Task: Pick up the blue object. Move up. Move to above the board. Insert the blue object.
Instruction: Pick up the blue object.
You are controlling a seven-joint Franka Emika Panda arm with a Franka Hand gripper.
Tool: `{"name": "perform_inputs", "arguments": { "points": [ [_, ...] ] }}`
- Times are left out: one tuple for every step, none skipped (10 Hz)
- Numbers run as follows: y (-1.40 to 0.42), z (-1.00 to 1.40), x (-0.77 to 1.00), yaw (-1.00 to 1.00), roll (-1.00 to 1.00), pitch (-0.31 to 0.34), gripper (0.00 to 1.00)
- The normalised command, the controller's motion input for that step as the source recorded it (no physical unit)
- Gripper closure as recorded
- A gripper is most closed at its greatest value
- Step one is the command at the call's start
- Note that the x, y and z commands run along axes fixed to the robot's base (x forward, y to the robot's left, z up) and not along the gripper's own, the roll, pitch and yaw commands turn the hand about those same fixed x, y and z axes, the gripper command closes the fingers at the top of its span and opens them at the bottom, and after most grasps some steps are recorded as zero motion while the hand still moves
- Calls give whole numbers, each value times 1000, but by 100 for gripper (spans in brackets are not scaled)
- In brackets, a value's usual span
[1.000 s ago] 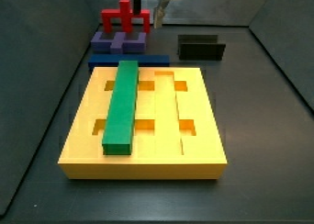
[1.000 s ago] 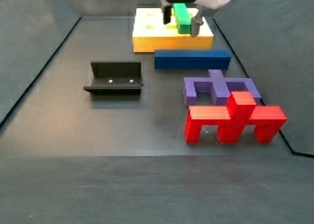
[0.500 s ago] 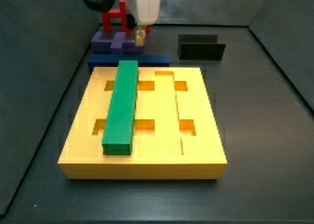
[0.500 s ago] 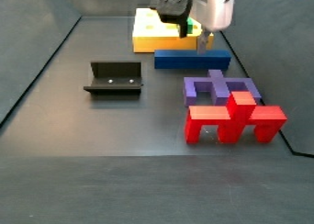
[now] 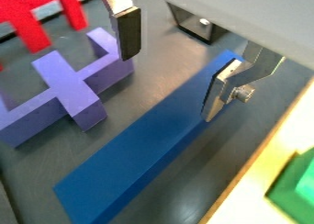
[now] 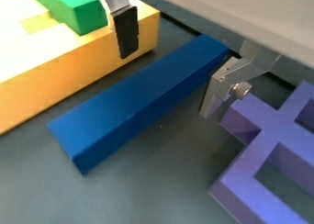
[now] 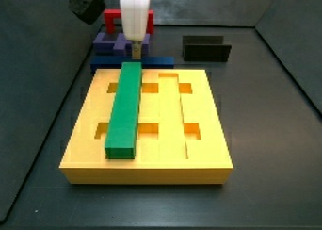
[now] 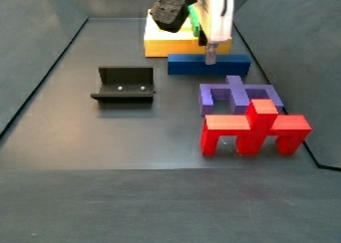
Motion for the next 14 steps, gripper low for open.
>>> {"name": "perform_inputs", "arguments": {
  "points": [
    [-94, -171, -11, -163, 0, 0, 0],
    [-97, -297, -60, -217, 36, 0, 0],
    [-14, -340, -269, -89, 64, 0, 0],
    [0, -311, -309, 17, 79, -51, 0],
    [0, -263, -154, 0, 127, -9, 0],
    [-31, -149, -131, 0, 154, 0, 0],
    [-77, -134, -54, -3, 146, 0, 0],
    [-77, -211, 29, 0, 163, 6, 0],
    [0, -203, 49, 11, 170, 33, 0],
    [0, -171, 51, 60, 144, 31, 0],
    [0, -186, 0, 23, 107, 0, 0],
    [0, -146, 0, 0, 80, 0, 0],
    [0, -123, 0, 0, 71, 0, 0],
    [0, -140, 0, 0, 63, 0, 0]
  ]
}}
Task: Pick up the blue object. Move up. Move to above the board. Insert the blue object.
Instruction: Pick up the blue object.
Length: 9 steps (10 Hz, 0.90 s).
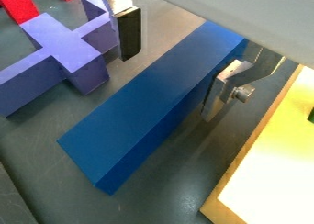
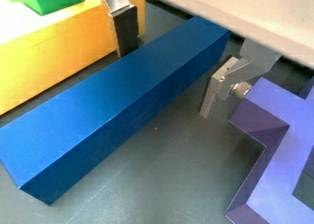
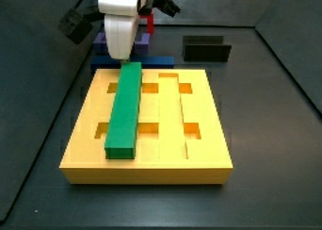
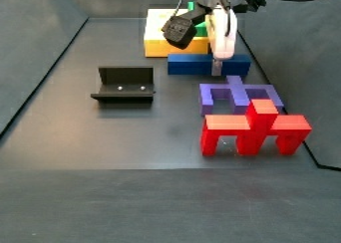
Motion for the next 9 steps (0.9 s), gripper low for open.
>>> {"name": "perform_inputs", "arguments": {
  "points": [
    [0, -134, 43, 43, 77, 0, 0],
    [0, -123, 69, 69, 63, 0, 0],
    [0, -17, 0, 17, 19, 0, 0],
    [0, 0, 0, 0, 0, 0, 0],
    [0, 0, 0, 0, 0, 0, 100],
    [0, 0, 0, 0, 0, 0, 100],
    [0, 0, 0, 0, 0, 0, 100],
    [0, 0, 0, 0, 0, 0, 100],
    [0, 0, 0, 0, 0, 0, 100]
  ]
}}
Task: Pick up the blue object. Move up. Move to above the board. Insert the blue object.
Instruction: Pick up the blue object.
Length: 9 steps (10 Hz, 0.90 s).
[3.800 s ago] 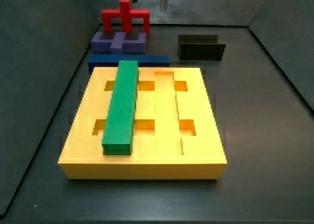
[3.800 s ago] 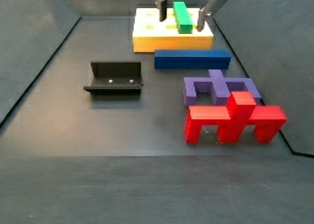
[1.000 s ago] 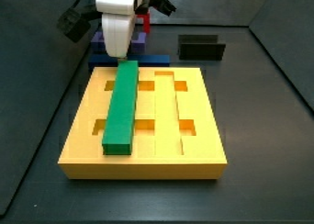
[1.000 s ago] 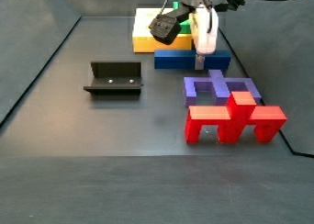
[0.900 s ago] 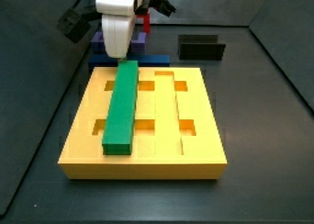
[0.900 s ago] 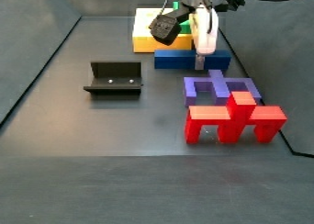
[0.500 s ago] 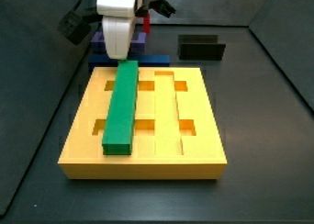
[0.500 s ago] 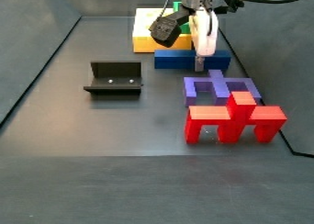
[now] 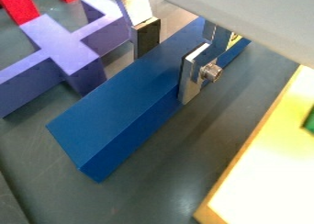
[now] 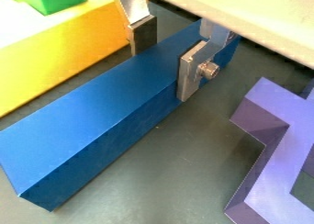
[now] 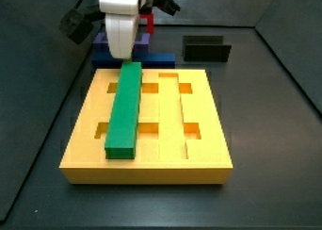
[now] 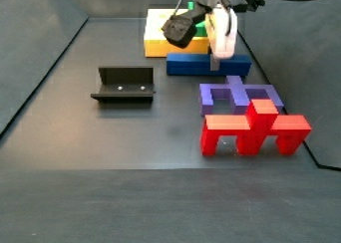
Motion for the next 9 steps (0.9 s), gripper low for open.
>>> {"name": "perform_inputs", "arguments": {
  "points": [
    [0, 0, 0, 0, 0, 0, 100],
    [0, 0, 0, 0, 0, 0, 100],
    [0, 0, 0, 0, 0, 0, 100],
    [0, 0, 0, 0, 0, 0, 100],
    [0, 0, 0, 0, 0, 0, 100],
    [0, 0, 0, 0, 0, 0, 100],
    [0, 0, 0, 0, 0, 0, 100],
    [0, 0, 0, 0, 0, 0, 100],
    [0, 0, 0, 0, 0, 0, 100]
  ]
}}
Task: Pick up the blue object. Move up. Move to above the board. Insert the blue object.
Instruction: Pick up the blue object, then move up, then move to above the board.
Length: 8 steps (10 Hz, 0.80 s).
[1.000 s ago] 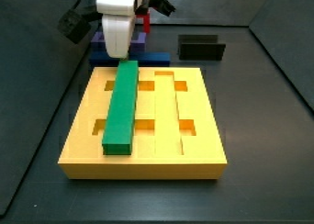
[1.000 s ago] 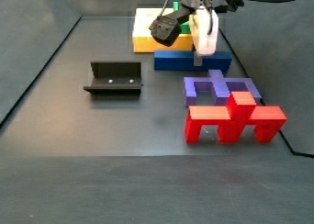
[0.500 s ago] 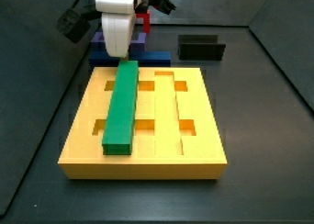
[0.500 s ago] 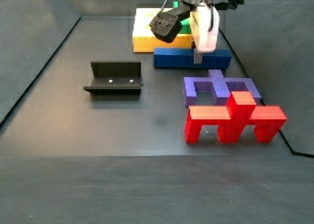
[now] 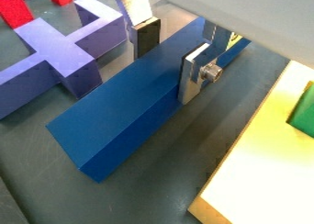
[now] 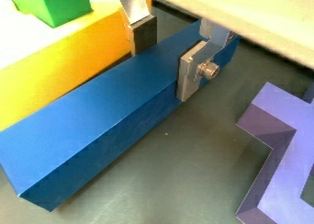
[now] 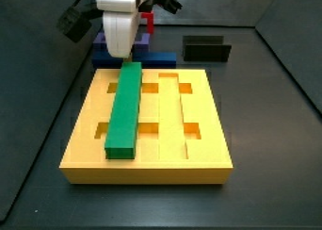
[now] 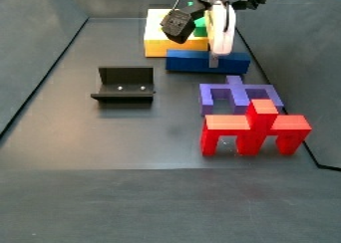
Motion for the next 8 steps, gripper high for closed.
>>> {"name": "perform_inputs", "arguments": {
  "points": [
    [0, 0, 0, 0, 0, 0, 100],
    [0, 0, 0, 0, 0, 0, 100],
    [0, 833, 0, 0, 0, 0, 100],
    [-35, 814, 62, 33, -9, -12, 100],
    [-40, 660, 31, 37, -27, 4, 100],
    [-13, 255, 31, 20, -74, -2, 100],
    [0, 1400, 0, 0, 0, 0, 100],
    [-2, 1400, -25, -6, 0, 36, 100]
  ]
}}
